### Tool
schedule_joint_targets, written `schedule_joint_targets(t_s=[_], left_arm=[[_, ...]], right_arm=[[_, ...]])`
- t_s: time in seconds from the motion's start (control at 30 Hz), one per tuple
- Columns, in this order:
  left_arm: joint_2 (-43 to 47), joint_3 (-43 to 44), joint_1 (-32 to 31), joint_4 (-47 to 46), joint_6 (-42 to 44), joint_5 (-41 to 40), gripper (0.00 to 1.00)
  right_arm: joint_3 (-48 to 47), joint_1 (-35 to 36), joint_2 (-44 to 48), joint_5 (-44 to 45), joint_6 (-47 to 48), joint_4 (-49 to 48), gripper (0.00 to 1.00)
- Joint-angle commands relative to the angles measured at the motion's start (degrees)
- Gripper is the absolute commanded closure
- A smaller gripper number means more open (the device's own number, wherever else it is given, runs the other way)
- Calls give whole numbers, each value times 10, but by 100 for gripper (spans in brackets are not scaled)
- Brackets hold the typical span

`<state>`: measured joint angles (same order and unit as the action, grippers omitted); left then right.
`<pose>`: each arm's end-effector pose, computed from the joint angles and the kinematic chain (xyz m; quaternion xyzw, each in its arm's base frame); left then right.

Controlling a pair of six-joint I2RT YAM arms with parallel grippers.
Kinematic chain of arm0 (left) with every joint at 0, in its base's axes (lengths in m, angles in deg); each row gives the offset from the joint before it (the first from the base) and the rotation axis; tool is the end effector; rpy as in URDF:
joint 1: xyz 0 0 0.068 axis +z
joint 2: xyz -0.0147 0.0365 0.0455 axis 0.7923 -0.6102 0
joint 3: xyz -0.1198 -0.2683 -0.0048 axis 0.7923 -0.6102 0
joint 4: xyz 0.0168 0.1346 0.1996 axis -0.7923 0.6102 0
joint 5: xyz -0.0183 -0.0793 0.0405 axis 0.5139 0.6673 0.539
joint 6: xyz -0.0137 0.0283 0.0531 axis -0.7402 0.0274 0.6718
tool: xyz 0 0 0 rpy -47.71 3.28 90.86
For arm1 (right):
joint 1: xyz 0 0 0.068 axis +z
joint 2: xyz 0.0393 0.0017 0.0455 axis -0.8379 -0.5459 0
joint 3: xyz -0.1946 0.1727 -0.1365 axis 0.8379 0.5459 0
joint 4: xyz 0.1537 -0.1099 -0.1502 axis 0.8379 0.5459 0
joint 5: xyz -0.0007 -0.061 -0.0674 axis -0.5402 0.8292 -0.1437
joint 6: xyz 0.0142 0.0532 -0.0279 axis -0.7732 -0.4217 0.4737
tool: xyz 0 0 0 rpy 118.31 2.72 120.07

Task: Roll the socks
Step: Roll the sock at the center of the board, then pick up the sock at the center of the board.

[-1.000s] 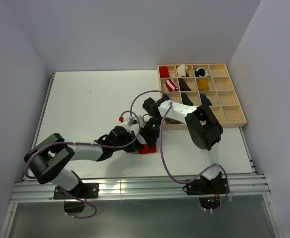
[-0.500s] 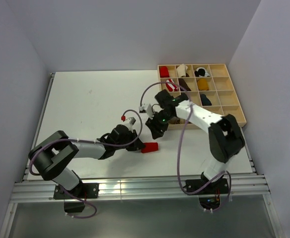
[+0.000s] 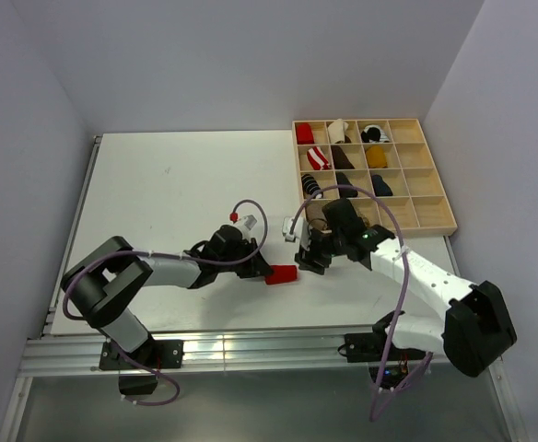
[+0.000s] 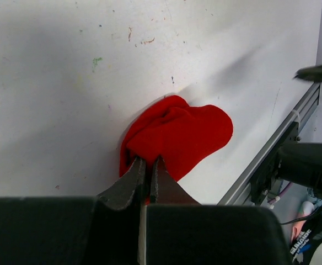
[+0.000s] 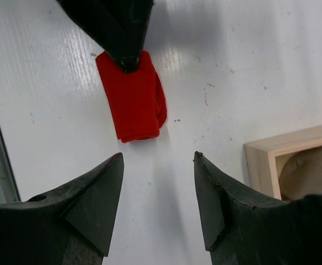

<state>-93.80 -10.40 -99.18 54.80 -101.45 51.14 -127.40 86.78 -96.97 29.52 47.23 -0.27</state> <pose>0.1938 -0.2226 0.1659 0.0277 0.8871 -0.4077 0.2145 0.1736 0.1280 0.2505 -0.5997 0.6859 0.2268 0.3441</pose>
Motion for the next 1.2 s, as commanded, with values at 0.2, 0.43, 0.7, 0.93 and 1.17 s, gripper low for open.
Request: schedule_joint_targets(t_s=[0.2,0.43,0.7,0.93,1.17], left_arm=[[-54,13,8,155,26,34,100],[-69,34,20,162,24,75,100],[-81,63,26,198,35,84,100],[-89,73,33,207,34,109,100],[-97,98,46,245,30,140,100]], right_arm=[[90,124,29,116,65,-144,39],[88,175,10,141,75,-145,38],[84,218,-45,182,83,-161,39],[74,229,-83,197,84,-158,41],[60,231,-118,208,88,-143,43]])
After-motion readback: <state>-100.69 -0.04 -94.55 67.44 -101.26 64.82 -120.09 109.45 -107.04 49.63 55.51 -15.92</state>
